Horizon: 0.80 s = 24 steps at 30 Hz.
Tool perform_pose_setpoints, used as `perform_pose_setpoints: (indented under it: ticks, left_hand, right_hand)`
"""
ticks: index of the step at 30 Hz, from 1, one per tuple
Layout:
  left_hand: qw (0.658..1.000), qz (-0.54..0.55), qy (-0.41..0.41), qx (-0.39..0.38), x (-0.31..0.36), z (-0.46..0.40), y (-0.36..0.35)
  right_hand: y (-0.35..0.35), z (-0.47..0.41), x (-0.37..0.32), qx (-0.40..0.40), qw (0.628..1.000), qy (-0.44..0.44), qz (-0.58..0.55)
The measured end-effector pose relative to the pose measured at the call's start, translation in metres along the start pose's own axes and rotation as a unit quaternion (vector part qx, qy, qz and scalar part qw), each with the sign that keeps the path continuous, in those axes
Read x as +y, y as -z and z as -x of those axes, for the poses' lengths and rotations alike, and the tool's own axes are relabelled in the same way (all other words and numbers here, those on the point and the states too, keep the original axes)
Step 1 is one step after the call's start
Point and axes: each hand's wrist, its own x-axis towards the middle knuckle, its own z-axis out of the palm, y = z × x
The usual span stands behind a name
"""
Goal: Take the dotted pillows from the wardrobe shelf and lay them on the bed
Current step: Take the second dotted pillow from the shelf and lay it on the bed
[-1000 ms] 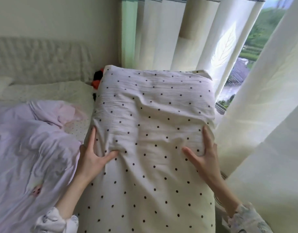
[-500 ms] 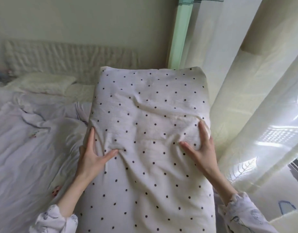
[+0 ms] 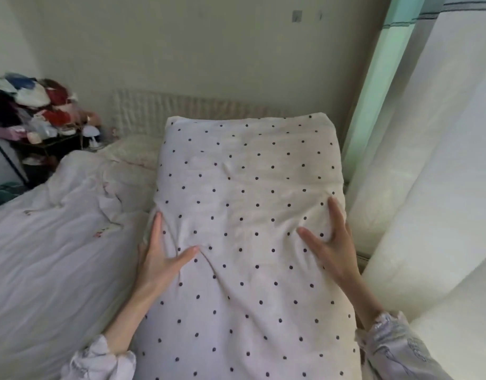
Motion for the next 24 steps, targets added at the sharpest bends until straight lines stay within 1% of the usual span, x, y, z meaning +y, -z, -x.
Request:
perform_pose_setpoints:
  ticks: [4,8,13,15,18,24]
  left_hand:
    - [0.999,-0.017,0.04,0.03,0.004,-0.05,-0.029]
    - [0.997,-0.024,0.055,0.04,0.002,-0.111,-0.062]
    - [0.996,-0.029,0.069,0.05,-0.007,-0.215,-0.106]
    - [0.994,-0.035,0.087,0.053,-0.006,-0.259,-0.123]
    - [0.993,-0.026,0.102,0.046,0.001,-0.32,-0.154]
    - [0.995,0.009,0.094,0.022,0.008,-0.424,-0.221]
  right_hand:
    - [-0.019,-0.071,0.023,-0.006,1.0,-0.021,-0.013]
    - [-0.043,-0.14,0.054,-0.021,0.999,-0.029,-0.012]
    - [-0.086,-0.248,0.089,-0.048,0.999,-0.017,-0.005]
    - [-0.1,-0.294,0.096,-0.056,0.998,-0.018,-0.004]
    - [-0.109,-0.356,0.11,-0.058,0.998,-0.019,0.004]
    - [-0.124,-0.473,0.155,-0.053,0.998,-0.028,0.027]
